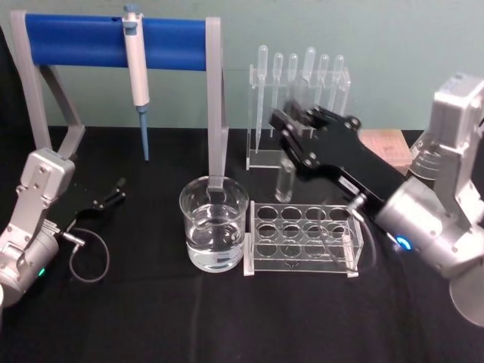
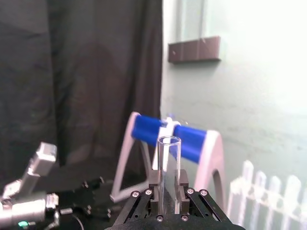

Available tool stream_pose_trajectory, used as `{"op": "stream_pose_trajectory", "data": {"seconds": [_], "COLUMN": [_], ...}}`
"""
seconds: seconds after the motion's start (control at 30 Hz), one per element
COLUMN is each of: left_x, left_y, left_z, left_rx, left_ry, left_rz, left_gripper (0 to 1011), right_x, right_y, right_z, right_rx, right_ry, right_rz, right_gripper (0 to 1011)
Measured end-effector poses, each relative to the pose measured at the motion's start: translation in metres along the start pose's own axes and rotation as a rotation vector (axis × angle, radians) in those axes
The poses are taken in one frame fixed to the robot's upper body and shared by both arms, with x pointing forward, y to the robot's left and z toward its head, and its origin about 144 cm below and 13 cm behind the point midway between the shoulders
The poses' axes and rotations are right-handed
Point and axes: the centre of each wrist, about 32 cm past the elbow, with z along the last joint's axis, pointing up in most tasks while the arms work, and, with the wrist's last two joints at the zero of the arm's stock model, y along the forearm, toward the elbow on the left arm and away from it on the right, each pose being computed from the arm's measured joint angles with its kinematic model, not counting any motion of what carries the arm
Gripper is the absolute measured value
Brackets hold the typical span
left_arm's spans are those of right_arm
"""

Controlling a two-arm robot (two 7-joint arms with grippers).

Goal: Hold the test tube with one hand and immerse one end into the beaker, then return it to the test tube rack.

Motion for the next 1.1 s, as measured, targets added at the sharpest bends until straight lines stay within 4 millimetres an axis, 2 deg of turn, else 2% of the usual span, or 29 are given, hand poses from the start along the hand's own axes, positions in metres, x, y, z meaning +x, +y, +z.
{"op": "stream_pose_trajectory", "data": {"seconds": [0.3, 1.1], "left_x": [0.0, 0.0], "left_y": [0.0, 0.0], "left_z": [0.0, 0.0], "left_rx": [0.0, 0.0], "left_ry": [0.0, 0.0], "left_rz": [0.0, 0.0], "left_gripper": [1000, 1000], "right_x": [0.001, 0.001], "right_y": [-0.02, -0.018], "right_z": [-0.028, -0.063], "right_rx": [-0.029, -0.055], "right_ry": [0.032, 0.024], "right_rz": [-0.048, -0.044], "right_gripper": [225, 224]}}
